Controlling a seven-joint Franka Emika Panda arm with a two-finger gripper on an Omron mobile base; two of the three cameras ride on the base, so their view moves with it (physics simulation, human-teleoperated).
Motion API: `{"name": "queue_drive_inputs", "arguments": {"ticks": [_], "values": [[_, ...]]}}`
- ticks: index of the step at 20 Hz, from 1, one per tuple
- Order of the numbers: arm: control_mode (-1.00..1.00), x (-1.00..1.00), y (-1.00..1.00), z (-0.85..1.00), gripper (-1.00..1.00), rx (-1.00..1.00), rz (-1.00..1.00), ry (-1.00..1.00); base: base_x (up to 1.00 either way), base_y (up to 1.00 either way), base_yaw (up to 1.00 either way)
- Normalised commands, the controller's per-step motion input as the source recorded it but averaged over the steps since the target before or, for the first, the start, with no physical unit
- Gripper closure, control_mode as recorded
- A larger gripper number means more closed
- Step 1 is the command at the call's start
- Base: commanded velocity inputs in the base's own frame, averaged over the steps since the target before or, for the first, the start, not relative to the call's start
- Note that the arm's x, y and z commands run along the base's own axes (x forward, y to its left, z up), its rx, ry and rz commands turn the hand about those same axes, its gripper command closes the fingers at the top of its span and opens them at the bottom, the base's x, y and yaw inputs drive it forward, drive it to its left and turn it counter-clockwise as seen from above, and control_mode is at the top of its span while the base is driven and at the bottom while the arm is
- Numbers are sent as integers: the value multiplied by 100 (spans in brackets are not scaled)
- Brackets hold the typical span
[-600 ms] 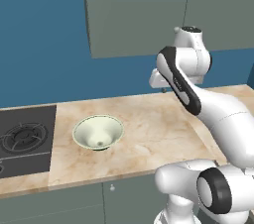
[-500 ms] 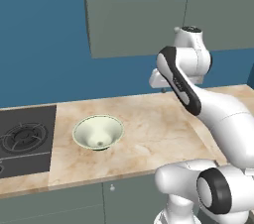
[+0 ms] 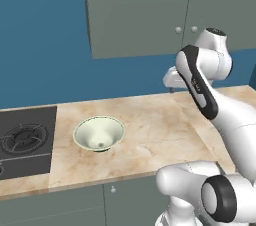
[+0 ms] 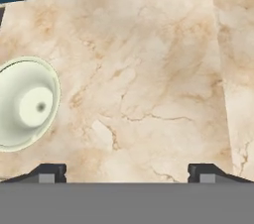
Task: Open the cabinet and move the ladle to the pot. Then close the cabinet.
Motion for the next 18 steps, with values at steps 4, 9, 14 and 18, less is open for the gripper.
{"name": "queue_drive_inputs", "arguments": {"ticks": [4,9,14,18], "values": [[-100,-1,-37,3,-100,18,-16,-17,0,0,0],[-100,0,-31,13,-100,20,-17,-16,0,0,0],[-100,0,-21,17,-100,12,-14,-18,0,0,0],[-100,0,-6,19,-100,3,-12,-12,0,0,0]]}}
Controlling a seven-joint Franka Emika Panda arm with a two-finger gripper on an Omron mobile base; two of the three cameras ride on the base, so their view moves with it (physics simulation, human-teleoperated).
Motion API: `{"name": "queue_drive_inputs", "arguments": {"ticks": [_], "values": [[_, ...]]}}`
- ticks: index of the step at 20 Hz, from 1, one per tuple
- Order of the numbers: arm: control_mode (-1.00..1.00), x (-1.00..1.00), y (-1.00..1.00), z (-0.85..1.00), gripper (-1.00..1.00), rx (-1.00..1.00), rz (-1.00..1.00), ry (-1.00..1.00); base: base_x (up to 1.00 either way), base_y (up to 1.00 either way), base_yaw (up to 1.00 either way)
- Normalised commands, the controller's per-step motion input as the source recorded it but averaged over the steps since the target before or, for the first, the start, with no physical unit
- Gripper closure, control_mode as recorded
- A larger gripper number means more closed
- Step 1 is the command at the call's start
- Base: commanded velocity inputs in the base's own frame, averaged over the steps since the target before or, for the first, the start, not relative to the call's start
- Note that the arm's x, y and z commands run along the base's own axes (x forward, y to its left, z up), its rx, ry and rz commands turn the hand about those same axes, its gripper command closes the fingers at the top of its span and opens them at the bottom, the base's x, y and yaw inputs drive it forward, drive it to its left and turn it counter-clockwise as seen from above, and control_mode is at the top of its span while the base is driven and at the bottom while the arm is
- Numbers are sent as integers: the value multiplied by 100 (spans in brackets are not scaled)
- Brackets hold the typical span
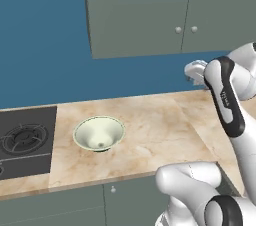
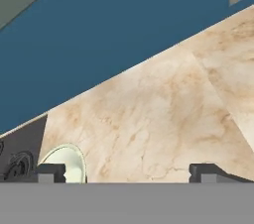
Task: Open the cabinet and move the ladle to the pot. Then close the cabinet.
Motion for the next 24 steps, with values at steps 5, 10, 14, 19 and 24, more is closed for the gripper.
{"name": "queue_drive_inputs", "arguments": {"ticks": [5,10,14,19,24], "values": [[-100,3,-7,26,-100,2,-8,-5,0,0,0],[-100,5,-13,26,-100,1,-2,-1,0,0,0],[-100,8,-13,25,-100,0,0,0,0,0,0],[-100,11,-12,27,-100,1,0,-8,0,0,0],[-100,13,-14,38,-100,3,0,-9,0,0,0]]}}
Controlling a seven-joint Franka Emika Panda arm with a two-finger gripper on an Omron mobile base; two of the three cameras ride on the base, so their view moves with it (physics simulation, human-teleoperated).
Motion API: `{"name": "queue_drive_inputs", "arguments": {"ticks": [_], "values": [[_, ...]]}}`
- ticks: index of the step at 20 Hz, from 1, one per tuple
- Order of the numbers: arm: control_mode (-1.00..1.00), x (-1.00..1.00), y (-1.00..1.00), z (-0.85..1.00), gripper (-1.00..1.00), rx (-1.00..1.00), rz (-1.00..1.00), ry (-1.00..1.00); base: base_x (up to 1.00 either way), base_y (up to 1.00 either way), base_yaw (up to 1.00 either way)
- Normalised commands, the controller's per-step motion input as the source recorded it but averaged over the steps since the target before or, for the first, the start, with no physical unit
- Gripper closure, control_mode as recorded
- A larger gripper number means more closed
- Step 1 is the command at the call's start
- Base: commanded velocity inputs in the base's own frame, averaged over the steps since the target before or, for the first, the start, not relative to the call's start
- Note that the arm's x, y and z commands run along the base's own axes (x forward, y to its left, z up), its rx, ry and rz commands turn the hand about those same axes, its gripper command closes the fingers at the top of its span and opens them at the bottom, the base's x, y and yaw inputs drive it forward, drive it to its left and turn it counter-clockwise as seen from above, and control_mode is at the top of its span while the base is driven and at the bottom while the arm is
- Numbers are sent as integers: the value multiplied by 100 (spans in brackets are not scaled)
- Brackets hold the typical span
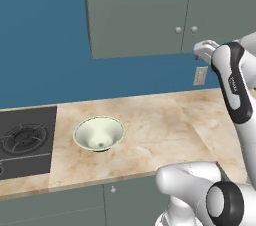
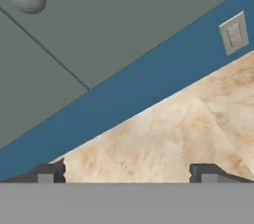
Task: Open the cabinet and move the ladle to the pot. Then close the cabinet.
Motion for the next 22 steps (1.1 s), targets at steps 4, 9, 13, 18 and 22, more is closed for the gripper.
{"name": "queue_drive_inputs", "arguments": {"ticks": [4,9,13,18,22], "values": [[-100,19,-14,51,-100,5,0,-6,0,0,0],[-100,24,-10,45,-100,4,0,0,0,0,0],[-100,26,-7,38,-100,2,0,-1,0,0,0],[-100,19,-1,20,-100,0,0,-12,0,0,0],[-100,14,0,0,-100,0,0,-26,0,0,0]]}}
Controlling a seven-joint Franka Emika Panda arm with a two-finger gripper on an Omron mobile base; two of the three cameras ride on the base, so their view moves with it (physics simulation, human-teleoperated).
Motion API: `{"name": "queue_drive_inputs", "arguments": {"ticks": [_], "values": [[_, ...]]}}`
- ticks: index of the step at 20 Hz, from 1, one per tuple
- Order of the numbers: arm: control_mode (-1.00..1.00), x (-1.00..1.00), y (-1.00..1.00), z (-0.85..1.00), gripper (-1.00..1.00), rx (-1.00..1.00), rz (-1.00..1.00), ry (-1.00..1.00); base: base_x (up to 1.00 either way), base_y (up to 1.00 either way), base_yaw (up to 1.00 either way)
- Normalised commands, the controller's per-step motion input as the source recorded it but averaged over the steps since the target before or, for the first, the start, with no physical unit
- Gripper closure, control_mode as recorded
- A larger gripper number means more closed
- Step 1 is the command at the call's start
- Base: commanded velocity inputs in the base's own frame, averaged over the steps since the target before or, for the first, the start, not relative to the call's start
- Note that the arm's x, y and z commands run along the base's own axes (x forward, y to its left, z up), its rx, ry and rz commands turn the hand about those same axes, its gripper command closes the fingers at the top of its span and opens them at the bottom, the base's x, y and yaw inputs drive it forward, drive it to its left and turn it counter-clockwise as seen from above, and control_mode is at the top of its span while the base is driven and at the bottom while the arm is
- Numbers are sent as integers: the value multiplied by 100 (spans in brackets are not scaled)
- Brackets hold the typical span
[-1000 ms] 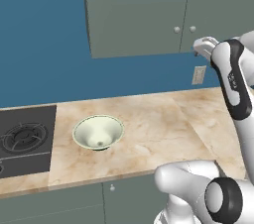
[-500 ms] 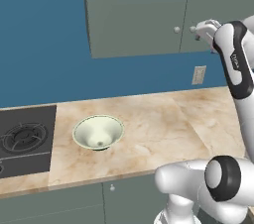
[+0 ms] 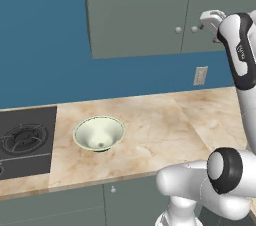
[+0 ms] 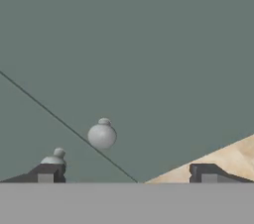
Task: Open the cabinet and move the ladle to the pot. Then close the cabinet.
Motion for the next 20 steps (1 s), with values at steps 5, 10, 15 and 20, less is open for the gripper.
{"name": "queue_drive_inputs", "arguments": {"ticks": [5,10,15,20], "values": [[-100,14,0,8,-100,1,0,-16,0,0,0],[-100,5,0,8,-100,0,0,-4,0,0,0],[-100,3,8,6,-100,0,0,0,0,0,0],[-100,5,12,2,-100,0,0,0,0,0,0]]}}
